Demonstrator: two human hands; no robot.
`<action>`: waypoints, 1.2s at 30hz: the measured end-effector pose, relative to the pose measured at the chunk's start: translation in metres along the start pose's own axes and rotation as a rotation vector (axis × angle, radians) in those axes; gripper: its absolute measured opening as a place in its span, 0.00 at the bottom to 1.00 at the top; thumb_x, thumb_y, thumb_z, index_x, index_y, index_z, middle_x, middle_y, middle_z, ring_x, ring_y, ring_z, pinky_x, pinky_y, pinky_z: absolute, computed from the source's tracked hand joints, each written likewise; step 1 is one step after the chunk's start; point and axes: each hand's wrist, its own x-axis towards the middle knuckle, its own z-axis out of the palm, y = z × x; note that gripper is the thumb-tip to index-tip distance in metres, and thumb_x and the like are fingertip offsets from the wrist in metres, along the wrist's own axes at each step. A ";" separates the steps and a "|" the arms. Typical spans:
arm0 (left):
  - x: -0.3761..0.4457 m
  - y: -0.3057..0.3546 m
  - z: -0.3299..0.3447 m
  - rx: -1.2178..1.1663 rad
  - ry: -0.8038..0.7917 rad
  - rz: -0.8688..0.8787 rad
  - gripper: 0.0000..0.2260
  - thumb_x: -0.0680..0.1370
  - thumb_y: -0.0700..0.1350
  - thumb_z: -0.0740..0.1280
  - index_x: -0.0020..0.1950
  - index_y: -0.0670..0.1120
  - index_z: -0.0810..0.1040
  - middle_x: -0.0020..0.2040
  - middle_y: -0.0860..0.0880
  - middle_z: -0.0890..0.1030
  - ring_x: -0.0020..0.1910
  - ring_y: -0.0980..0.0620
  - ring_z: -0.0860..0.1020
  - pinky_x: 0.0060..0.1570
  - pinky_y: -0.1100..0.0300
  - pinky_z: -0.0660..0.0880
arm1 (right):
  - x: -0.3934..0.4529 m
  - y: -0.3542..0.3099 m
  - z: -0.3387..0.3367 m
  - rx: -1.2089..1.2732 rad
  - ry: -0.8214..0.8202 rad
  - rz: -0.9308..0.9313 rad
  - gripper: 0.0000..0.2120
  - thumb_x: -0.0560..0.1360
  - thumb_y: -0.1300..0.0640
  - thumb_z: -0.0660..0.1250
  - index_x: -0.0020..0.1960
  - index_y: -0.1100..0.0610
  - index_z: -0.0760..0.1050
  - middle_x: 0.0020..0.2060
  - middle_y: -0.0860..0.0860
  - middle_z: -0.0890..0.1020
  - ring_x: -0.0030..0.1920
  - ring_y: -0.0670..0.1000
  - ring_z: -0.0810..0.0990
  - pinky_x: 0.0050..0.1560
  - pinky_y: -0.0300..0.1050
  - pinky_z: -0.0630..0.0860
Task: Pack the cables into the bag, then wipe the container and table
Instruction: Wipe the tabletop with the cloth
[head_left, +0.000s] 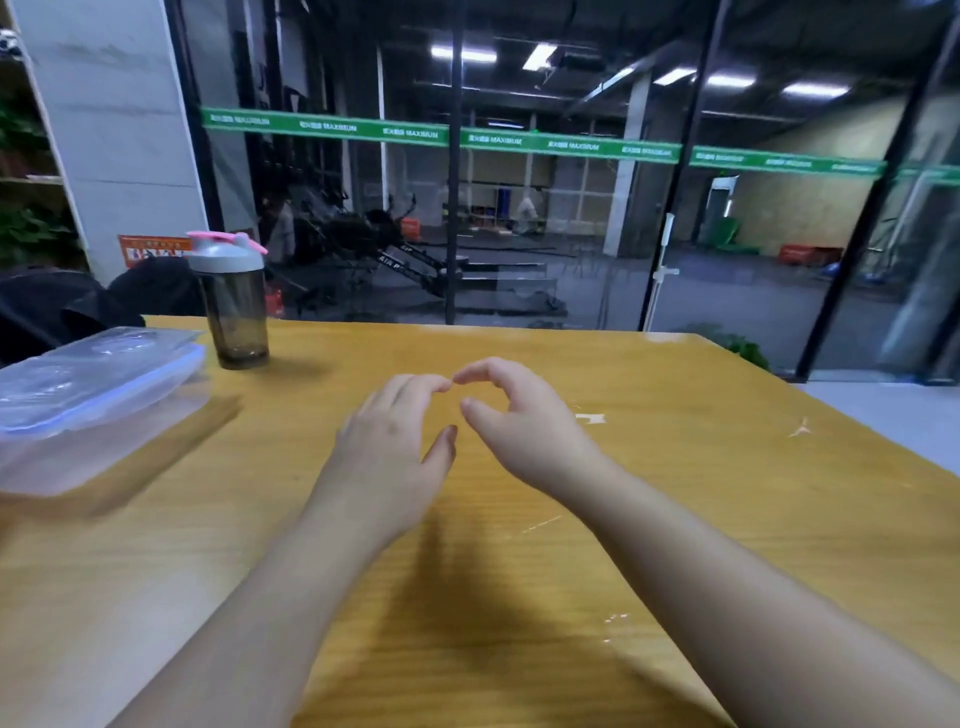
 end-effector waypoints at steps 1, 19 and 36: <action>0.002 0.010 0.005 -0.009 -0.014 0.020 0.18 0.77 0.48 0.62 0.67 0.50 0.68 0.63 0.54 0.71 0.62 0.53 0.69 0.60 0.53 0.69 | -0.004 0.006 -0.010 0.009 0.031 0.003 0.13 0.78 0.55 0.61 0.62 0.49 0.73 0.62 0.43 0.75 0.65 0.44 0.68 0.63 0.39 0.65; 0.013 0.156 0.095 -0.203 -0.319 0.162 0.27 0.77 0.55 0.60 0.73 0.53 0.52 0.71 0.56 0.54 0.71 0.54 0.54 0.71 0.59 0.54 | -0.111 0.109 -0.151 0.194 0.666 0.099 0.13 0.79 0.63 0.61 0.54 0.45 0.73 0.52 0.41 0.79 0.54 0.36 0.76 0.54 0.30 0.72; 0.013 0.186 0.122 -0.372 -0.623 0.103 0.23 0.80 0.54 0.53 0.74 0.56 0.51 0.73 0.61 0.52 0.73 0.59 0.49 0.70 0.60 0.52 | -0.172 0.212 -0.238 -0.582 0.416 0.421 0.14 0.80 0.60 0.59 0.65 0.55 0.71 0.61 0.49 0.74 0.63 0.49 0.69 0.60 0.41 0.65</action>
